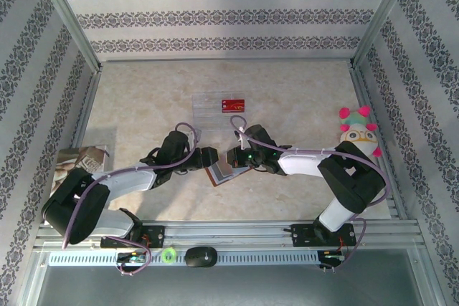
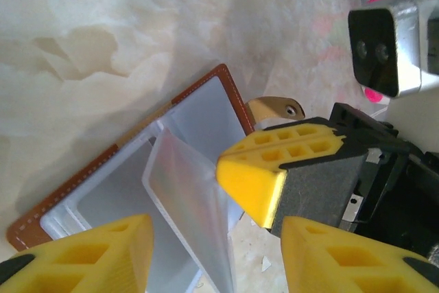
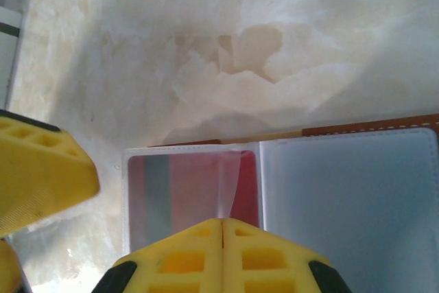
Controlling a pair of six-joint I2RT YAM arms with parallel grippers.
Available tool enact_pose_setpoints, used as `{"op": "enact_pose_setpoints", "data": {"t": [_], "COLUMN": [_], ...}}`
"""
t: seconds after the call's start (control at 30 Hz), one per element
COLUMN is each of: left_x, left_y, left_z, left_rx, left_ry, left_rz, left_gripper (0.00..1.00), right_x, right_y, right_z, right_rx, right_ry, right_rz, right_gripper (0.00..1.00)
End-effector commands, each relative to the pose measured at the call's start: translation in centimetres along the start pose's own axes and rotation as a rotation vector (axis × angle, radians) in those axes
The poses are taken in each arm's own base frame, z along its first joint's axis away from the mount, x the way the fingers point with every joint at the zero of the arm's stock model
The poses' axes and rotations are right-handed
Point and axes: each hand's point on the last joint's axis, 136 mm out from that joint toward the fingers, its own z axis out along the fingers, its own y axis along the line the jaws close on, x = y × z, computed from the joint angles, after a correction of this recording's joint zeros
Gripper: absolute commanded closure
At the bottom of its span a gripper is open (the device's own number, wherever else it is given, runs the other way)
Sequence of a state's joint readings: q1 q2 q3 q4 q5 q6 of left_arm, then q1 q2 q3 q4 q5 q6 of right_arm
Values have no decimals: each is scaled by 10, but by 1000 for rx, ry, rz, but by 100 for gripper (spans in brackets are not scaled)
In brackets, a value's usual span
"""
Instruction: Take the credit cards out of the card holder
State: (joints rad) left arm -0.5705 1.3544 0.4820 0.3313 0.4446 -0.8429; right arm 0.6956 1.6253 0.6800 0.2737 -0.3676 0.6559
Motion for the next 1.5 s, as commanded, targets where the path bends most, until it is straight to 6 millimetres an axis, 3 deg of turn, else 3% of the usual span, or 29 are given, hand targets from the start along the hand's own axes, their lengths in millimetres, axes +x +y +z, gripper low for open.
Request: {"op": "enact_pose_setpoints", "data": {"t": [0.0,0.17,0.27,0.53,0.77,1.0,1.1,1.17,1.23,1.4,1.47], "left_x": [1,5,5,4,9,5,7,8,9,14,14], "left_y": [-11,9,12,-2,8,-1,-2,-1,0,3,3], "left_z": [6,8,9,19,25,29,31,32,31,24,19], "left_rx": [24,-69,-70,-30,-61,-13,-6,-10,-11,-46,-56], "left_ry": [2,-1,-10,-9,-1,-11,-4,3,10,44,55], "left_rz": [15,-17,-32,-24,-48,-86,-101,-110,-116,-115,-114], "left_gripper": [48,47,44,61,73,87,96,100,100,100,100], "right_x": [-11,-12,-11,-9,-5,2,5,6,3,-1,1], "right_y": [15,14,13,14,18,17,17,17,16,-2,-16], "right_z": [-4,-5,-5,-4,-4,-2,-3,-6,-13,-36,-41], "right_rx": [-73,-72,-69,-71,-81,-54,-47,-37,-22,135,216], "right_ry": [-40,-48,-51,-57,-56,-35,-23,-18,-24,-25,8], "right_rz": [16,23,29,39,51,46,41,39,35,-15,-16], "right_gripper": [100,100,100,100,100,100,94,80,73,69,72]}}
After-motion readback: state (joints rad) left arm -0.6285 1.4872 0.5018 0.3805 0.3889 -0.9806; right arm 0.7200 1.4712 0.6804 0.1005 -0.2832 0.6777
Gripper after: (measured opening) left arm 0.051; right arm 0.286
